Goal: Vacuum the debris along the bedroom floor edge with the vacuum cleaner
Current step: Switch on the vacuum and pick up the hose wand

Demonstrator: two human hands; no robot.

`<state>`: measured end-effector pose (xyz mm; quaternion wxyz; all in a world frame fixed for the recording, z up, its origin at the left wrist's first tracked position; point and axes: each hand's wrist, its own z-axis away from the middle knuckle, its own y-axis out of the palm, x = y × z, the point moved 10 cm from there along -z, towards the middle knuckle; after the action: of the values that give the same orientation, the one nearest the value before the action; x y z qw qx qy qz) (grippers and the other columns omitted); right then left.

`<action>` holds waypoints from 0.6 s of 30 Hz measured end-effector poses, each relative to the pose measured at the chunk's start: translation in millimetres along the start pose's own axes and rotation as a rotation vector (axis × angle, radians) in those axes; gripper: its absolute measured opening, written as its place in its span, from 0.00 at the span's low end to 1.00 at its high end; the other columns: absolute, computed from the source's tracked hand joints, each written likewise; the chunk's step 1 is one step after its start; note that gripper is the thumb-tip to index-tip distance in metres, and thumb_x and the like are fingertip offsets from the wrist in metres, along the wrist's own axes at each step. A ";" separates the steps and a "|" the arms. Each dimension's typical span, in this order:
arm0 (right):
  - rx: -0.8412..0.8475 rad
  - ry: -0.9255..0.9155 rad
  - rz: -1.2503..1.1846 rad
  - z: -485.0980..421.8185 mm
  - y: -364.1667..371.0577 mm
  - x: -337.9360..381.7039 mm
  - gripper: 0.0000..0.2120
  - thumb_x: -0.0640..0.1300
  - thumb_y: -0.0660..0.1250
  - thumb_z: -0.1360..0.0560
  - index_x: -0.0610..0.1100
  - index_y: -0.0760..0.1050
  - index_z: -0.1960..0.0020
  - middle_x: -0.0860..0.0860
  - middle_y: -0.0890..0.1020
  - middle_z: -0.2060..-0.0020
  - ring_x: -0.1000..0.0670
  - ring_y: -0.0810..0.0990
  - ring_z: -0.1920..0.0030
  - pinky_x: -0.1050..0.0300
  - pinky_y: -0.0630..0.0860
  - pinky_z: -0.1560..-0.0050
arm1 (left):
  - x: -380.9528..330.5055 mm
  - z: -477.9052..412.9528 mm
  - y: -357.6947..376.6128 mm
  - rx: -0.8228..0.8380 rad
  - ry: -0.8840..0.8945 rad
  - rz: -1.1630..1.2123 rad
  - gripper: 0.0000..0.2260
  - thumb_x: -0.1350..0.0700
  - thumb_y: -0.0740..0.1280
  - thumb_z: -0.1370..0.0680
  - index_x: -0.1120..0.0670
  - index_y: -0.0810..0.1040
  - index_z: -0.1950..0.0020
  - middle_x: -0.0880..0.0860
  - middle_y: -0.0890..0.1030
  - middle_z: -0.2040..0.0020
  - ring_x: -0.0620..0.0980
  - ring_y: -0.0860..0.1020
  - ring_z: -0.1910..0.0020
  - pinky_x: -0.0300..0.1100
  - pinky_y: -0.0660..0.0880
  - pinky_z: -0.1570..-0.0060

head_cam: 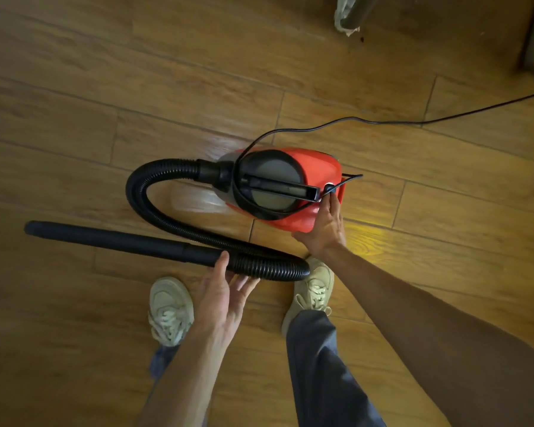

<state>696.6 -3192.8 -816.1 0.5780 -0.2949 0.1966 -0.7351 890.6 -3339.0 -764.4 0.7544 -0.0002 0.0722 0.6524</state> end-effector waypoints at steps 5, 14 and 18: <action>-0.053 0.000 0.068 -0.8 4.3 4.4 0.54 0.51 0.77 0.29 0.39 0.43 0.19 0.43 0.45 0.19 0.43 0.48 0.20 0.52 0.56 0.24 | -1.2 -7.9 1.1 -0.008 -0.007 0.014 0.17 0.56 0.65 0.20 0.56 0.73 0.30 0.60 0.80 0.37 0.58 0.82 0.42 0.54 0.84 0.56; -0.060 0.000 0.090 -4.2 11.0 3.2 0.51 0.52 0.74 0.26 0.40 0.42 0.19 0.44 0.44 0.19 0.43 0.47 0.20 0.49 0.58 0.25 | 1.7 -18.9 2.8 0.014 -0.032 -0.010 0.18 0.56 0.67 0.21 0.56 0.74 0.31 0.60 0.81 0.38 0.57 0.84 0.45 0.52 0.83 0.60; -0.039 -0.009 0.057 2.5 12.1 5.7 0.54 0.52 0.74 0.27 0.39 0.38 0.20 0.43 0.42 0.20 0.43 0.45 0.20 0.49 0.54 0.23 | 1.1 -16.5 0.6 0.011 -0.028 -0.043 0.18 0.57 0.67 0.20 0.57 0.73 0.31 0.60 0.81 0.37 0.58 0.82 0.42 0.52 0.84 0.58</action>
<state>706.3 -3201.2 -820.7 0.5937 -0.3038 0.2165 -0.7130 888.4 -3339.4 -780.8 0.7691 0.0117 0.0651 0.6357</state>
